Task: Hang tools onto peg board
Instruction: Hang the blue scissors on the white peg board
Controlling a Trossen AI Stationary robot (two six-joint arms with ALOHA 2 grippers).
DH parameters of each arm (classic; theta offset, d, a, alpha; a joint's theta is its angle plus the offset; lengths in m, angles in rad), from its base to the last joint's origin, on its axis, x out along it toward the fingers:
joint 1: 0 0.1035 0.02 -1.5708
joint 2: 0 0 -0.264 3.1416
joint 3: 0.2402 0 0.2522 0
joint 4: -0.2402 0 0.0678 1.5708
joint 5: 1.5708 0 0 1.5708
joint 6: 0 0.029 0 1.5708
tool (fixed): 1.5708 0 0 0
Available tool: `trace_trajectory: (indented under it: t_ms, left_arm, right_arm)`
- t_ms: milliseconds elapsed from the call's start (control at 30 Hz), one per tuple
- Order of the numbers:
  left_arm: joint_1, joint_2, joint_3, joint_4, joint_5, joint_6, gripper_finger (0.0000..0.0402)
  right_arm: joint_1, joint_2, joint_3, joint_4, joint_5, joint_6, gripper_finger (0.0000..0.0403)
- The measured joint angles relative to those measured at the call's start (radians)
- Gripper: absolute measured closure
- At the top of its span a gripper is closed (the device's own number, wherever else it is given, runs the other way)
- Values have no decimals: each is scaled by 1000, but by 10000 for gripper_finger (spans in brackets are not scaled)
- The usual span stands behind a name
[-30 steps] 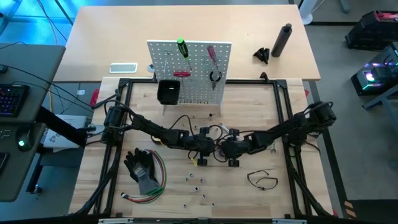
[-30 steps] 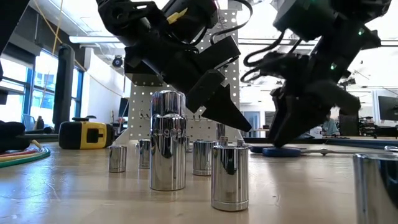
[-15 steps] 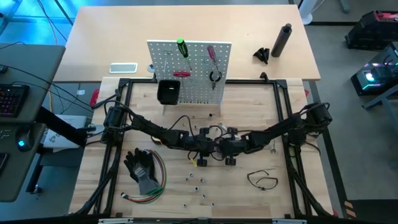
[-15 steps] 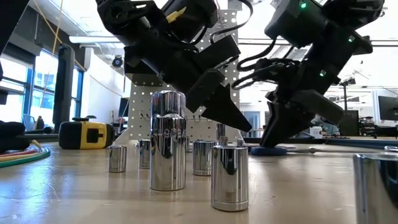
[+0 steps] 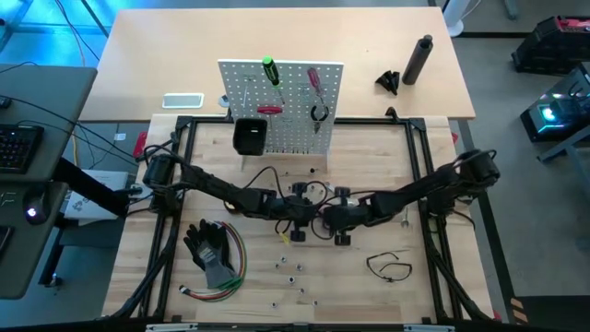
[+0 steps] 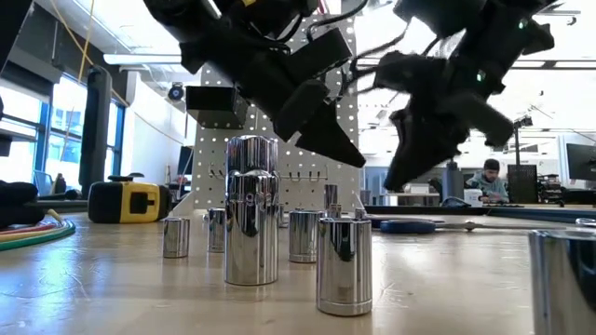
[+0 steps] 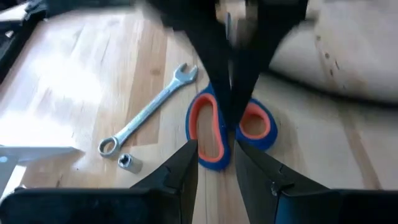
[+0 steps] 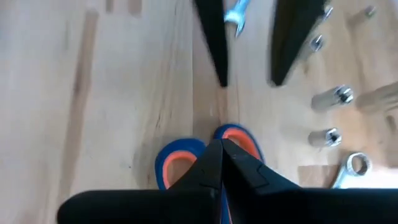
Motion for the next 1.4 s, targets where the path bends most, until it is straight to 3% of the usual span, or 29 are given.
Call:
trace_trajectory:
  t_ms: [200,433,800,933,1067,1400]
  left_arm:
    - [0,-2,0,-46,0,2,305]
    - [0,-2,0,-73,3,-1,305]
    - [0,-2,0,-67,42,-18,305]
    - [-2,-2,0,-67,45,-18,305]
    - [-1,-2,0,-61,45,-18,305]
    - [11,83,0,123,119,-16,305]
  right_arm:
    - [0,-54,1,-21,-4,-2,402]
    - [1,-65,2,-179,-69,52,393]
    - [1,-66,-10,-375,-104,184,256]
    - [3,-66,-10,-457,-77,227,228]
    - [19,-66,-10,-534,-20,284,233]
    - [73,-65,-10,-584,-21,354,274]
